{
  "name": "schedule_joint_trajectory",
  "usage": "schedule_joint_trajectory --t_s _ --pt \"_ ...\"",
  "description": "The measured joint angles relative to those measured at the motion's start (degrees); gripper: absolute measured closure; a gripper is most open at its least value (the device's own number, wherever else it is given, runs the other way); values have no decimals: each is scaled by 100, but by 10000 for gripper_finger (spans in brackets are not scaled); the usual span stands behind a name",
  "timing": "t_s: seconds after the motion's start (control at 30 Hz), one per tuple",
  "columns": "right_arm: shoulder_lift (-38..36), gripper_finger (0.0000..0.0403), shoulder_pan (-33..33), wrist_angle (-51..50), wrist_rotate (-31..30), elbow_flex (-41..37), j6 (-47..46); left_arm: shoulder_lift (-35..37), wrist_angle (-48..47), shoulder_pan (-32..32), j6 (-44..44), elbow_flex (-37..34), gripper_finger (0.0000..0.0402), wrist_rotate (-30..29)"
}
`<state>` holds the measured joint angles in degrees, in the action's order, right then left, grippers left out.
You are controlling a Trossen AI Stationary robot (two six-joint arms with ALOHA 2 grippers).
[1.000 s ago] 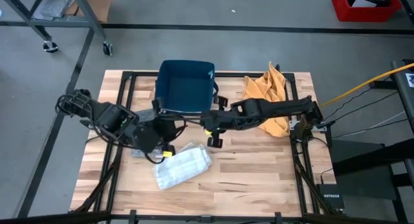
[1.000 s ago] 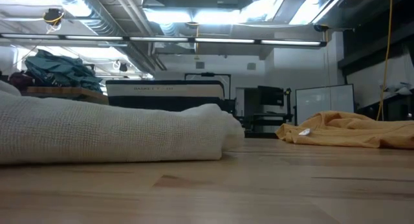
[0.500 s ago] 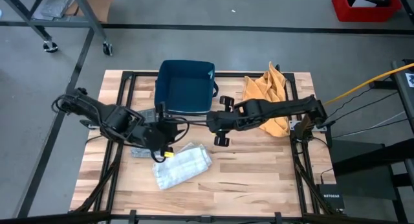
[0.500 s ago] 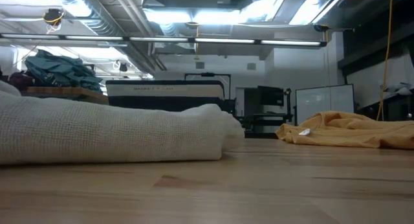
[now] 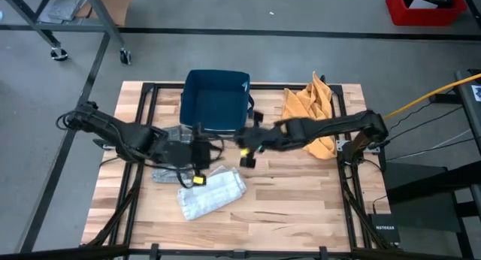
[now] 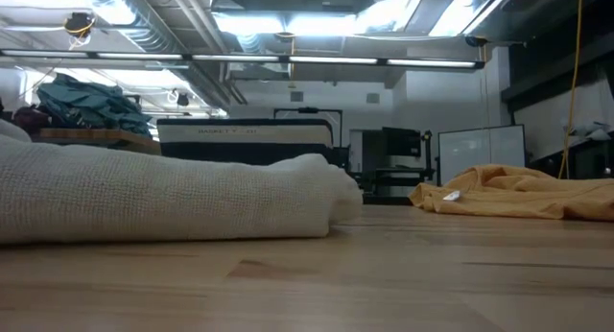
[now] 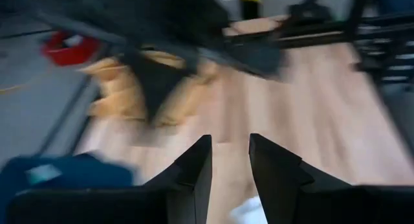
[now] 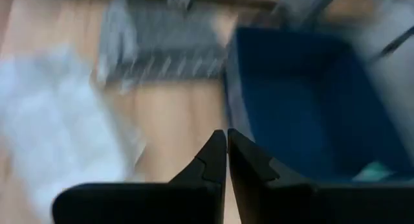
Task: Fold towel
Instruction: Move the gray patterned towel to the center
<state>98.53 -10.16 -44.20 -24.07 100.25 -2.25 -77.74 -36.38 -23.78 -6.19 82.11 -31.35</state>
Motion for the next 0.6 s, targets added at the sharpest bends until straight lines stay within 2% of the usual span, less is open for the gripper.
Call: schedule_joint_trajectory --t_s 0.1,0.2,0.3,0.47,0.6 --pt "-489 382 288 458 -128 -1 301 -321 428 147 -37 11 304 503" --pt "-471 382 552 682 84 213 322 -409 720 276 -110 22 304 741" --pt "-444 382 737 668 606 475 315 -520 1054 409 -105 17 304 1083" --pt "11 382 811 1074 1271 863 274 -529 1239 634 -177 -8 304 1266" --pt "174 382 804 1129 2086 1011 317 -549 1227 761 -197 -23 304 1353"
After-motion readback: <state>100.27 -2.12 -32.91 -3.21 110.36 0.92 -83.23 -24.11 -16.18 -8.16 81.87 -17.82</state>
